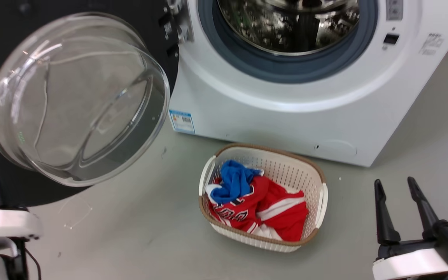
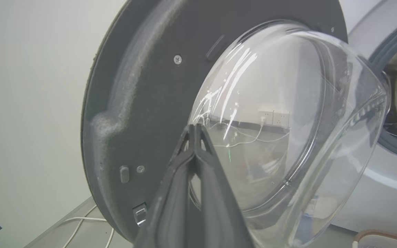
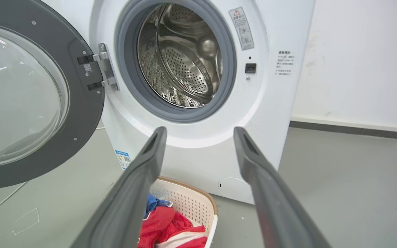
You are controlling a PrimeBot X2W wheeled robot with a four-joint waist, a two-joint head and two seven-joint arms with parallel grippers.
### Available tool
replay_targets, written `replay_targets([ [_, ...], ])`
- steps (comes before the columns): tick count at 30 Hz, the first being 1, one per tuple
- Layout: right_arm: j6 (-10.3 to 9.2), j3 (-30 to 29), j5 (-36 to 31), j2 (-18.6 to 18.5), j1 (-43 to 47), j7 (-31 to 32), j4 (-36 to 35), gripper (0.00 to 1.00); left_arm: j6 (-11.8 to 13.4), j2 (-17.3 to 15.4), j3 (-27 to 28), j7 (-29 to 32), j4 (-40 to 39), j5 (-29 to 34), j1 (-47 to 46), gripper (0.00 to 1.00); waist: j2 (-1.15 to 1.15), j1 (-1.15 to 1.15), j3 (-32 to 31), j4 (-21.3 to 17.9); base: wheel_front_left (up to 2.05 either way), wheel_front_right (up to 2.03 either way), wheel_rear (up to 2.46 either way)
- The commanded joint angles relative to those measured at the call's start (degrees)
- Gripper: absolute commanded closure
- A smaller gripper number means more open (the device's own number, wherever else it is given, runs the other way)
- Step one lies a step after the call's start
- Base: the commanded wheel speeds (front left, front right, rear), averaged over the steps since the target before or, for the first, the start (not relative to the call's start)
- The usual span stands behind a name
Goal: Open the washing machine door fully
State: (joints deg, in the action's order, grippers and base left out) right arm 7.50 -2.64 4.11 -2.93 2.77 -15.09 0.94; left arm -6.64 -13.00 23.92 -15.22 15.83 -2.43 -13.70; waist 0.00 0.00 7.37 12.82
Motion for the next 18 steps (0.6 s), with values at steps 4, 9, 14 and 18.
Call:
replay_targets([
  [4, -0.01, -1.5, 0.8, 0.1, 1.8, -0.1, -2.2, 0.0, -0.4, 2.2, -3.8, 0.1, -5.1, 1.4, 4.4, 1.0, 0.0, 0.0, -4.6, -0.5, 0.0, 0.0, 0.0],
  [9, -0.01, -2.0, 1.3, 0.1, 3.5, -0.1, -3.7, 0.0, -0.5, 4.1, -7.8, 0.1, -9.3, 2.2, 8.1, 1.0, 0.0, 0.0, -7.0, -1.9, 0.0, 0.0, 0.0],
  [14, -0.01, -2.4, 1.4, 0.1, 4.6, -0.1, -4.6, 0.0, -0.6, 5.9, -11.8, 0.1, -12.0, 2.3, 10.9, 1.0, 0.0, 0.0, -8.1, -3.5, 0.0, 0.0, 0.0],
  [18, -0.01, -2.7, 1.4, 0.1, 4.8, -0.1, -5.1, 0.0, -0.7, 6.9, -14.1, 0.1, -13.0, 2.0, 12.0, 1.0, 0.0, 0.0, -8.6, -4.7, 0.0, 0.0, 0.0],
])
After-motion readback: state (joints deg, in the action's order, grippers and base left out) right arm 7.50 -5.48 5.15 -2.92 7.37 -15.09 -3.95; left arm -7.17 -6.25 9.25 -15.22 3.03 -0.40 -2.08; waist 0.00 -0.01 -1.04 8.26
